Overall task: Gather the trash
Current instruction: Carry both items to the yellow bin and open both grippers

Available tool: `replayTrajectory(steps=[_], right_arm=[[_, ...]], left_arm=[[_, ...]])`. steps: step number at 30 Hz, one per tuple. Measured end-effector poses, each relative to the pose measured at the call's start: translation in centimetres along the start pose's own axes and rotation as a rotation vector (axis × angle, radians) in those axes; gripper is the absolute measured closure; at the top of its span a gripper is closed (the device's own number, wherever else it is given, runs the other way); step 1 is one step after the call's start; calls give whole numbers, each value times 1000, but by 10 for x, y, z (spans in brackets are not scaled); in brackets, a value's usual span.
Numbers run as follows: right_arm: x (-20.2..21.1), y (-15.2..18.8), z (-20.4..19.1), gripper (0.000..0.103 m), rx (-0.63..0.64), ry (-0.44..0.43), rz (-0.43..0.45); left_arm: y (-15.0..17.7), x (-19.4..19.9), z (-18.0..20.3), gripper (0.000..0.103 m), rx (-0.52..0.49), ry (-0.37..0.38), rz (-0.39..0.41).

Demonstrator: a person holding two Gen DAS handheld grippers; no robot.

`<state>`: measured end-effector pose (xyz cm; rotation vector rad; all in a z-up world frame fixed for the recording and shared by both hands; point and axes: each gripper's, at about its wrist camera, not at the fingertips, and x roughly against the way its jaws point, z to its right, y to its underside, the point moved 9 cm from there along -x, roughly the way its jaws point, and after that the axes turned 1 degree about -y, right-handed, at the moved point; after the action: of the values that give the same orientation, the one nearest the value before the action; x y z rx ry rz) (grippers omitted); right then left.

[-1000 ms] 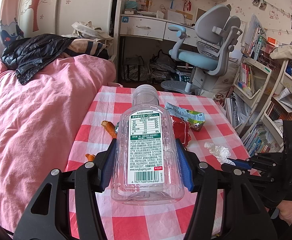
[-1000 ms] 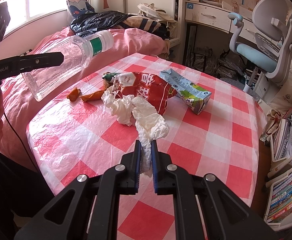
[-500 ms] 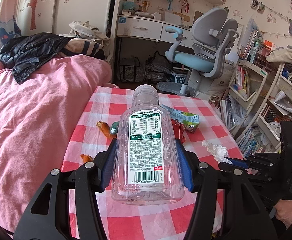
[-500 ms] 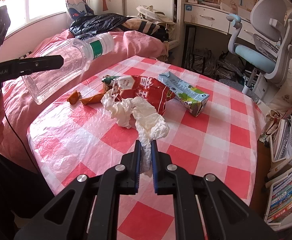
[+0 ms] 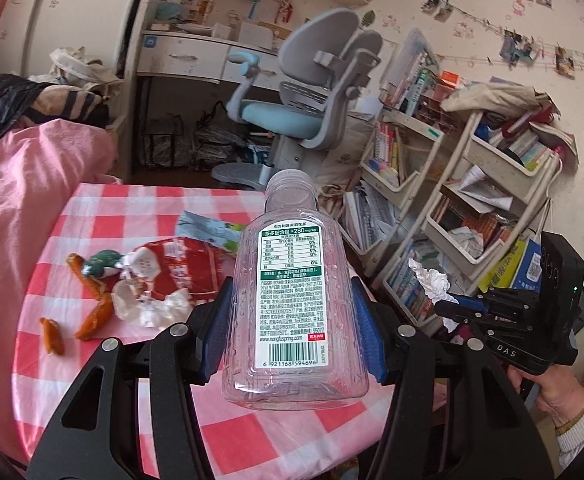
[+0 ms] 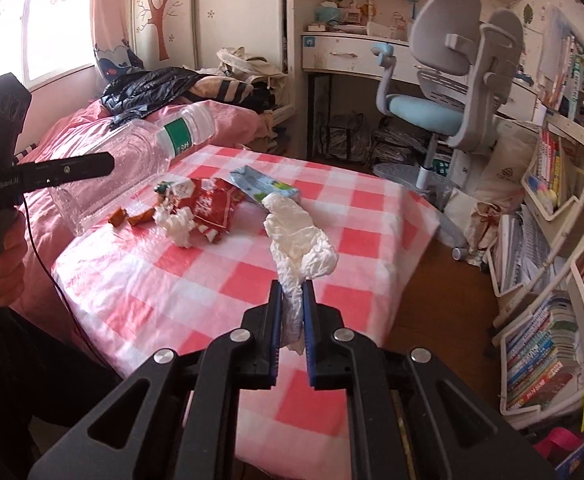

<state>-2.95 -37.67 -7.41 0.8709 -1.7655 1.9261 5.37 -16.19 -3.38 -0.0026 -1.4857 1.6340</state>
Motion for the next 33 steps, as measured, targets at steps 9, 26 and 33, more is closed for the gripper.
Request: replayTrajectory(steps=[9, 26, 33], right_arm=[[-2, 131, 105, 92, -231, 84, -147], [19, 168, 177, 40, -470, 158, -84], [34, 35, 101, 24, -284, 52, 114]], left_arm=[[43, -106, 181, 50, -245, 181, -199], [91, -183, 250, 18, -375, 60, -296], [24, -97, 106, 9, -214, -207, -117]])
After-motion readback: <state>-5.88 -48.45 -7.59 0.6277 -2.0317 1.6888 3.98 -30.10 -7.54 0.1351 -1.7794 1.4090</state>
